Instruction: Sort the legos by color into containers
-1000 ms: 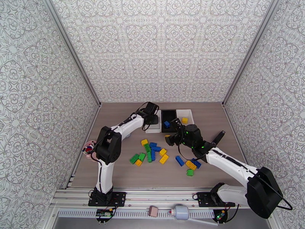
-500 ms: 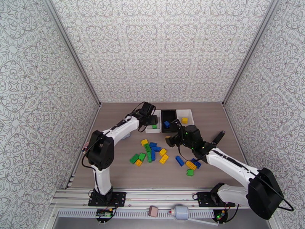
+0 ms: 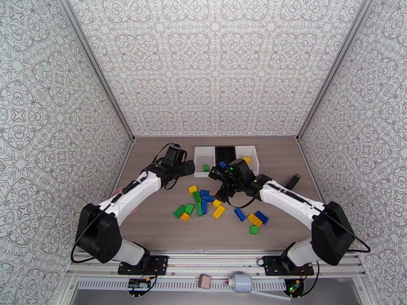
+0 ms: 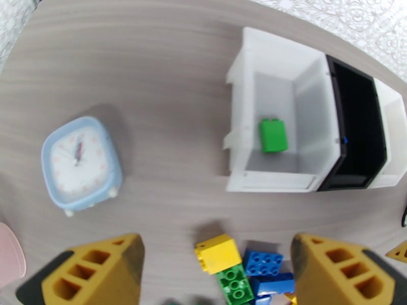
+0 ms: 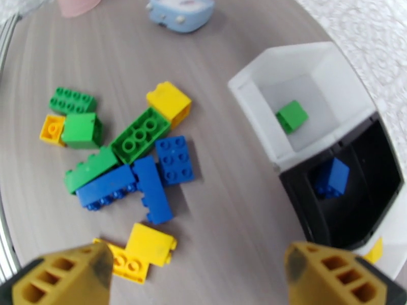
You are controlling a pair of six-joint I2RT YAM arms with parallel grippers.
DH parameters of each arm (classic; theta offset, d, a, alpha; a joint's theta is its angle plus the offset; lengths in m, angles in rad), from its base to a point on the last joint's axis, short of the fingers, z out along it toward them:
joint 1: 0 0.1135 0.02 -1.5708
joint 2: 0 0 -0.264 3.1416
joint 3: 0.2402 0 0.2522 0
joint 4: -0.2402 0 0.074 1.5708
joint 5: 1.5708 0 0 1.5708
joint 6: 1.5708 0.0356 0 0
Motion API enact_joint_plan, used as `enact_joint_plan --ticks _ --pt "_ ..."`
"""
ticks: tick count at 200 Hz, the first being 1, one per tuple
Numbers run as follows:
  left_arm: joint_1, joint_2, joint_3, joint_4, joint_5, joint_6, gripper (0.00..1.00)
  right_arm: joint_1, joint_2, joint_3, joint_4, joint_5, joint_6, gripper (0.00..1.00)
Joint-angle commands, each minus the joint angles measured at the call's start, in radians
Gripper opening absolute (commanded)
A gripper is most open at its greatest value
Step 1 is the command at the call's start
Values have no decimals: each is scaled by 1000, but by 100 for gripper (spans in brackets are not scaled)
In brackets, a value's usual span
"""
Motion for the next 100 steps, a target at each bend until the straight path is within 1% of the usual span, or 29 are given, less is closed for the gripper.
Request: enact_joint_plan --ticks 1,31,56,96,100 --pt "33 -59 -55 -10 -2 -27 80 32 83 93 -156 -18 -103 91" --pt "70 -104 -100 -20 2 -35 81 67 194 186 -207 18 -127 91" --pt "82 -121 -113 -28 4 -35 82 86 274 243 -237 41 -148 91" --pt "85 -126 -110 -32 12 -26 88 92 377 324 -279 22 -150 85" --pt "86 -127 -110 -35 14 -26 91 93 385 327 -279 22 -150 84"
